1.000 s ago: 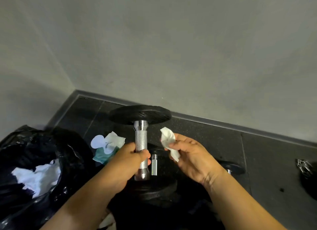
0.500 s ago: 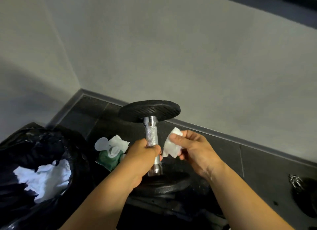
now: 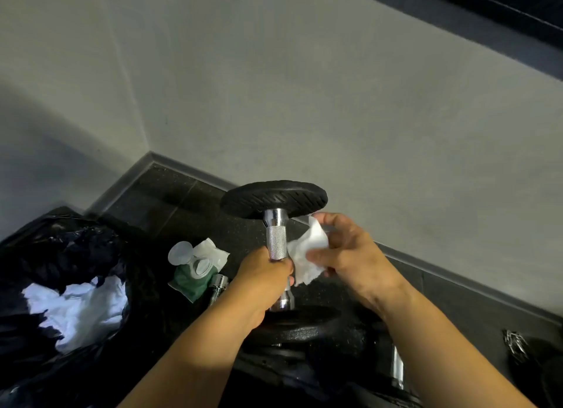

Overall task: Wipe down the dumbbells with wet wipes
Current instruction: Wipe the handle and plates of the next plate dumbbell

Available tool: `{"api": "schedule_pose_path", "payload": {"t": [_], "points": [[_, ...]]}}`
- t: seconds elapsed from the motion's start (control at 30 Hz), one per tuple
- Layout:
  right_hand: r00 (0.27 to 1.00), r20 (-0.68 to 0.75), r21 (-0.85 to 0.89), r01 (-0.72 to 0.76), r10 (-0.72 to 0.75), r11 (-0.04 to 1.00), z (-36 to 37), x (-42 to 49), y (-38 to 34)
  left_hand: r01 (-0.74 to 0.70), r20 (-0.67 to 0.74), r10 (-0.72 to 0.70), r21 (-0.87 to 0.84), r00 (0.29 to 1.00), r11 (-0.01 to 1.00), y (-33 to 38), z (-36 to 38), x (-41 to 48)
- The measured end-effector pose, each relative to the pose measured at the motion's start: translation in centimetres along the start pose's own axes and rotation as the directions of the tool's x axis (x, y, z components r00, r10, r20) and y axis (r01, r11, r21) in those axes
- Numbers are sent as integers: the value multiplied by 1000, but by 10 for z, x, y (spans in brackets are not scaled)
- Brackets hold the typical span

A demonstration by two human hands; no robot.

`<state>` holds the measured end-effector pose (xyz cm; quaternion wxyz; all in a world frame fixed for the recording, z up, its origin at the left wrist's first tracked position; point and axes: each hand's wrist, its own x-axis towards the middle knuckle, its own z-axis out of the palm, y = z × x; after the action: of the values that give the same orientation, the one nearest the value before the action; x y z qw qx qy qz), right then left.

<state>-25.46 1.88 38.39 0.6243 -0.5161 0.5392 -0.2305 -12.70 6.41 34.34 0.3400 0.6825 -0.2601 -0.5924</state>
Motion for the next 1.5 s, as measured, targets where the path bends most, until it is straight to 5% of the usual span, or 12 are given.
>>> {"api": "schedule_pose_path", "payload": {"t": [0.17,0.5,0.73,0.93,1.13,1.3,1.5], "points": [[1000,6,-398,0,2,918,-11,-1,-25,22,5,-22,-44,1000,999,0,3,1],[977,-211,-395,-108,24,912,0,18,-39,25,-19,-26,-67,999,997,0,5,3],[946,-290,-221,-214,145,952,23,36,-38,44,37,-41,-84,998,996,3,2,0],[955,-262,-175,-190,140,966,42,44,-32,51,78,-33,-238,996,970,6,0,2],[967,-166,-164,-219,192,962,36,38,-37,29,22,-25,-193,999,981,2,-2,8],[962,-133,103,-227,239,968,31,36,-32,-9,-60,-4,-211,998,977,4,-5,8],[987,-146,-109,-77,61,991,37,38,-19,6,-27,-13,-263,1000,965,2,-6,9]]}}
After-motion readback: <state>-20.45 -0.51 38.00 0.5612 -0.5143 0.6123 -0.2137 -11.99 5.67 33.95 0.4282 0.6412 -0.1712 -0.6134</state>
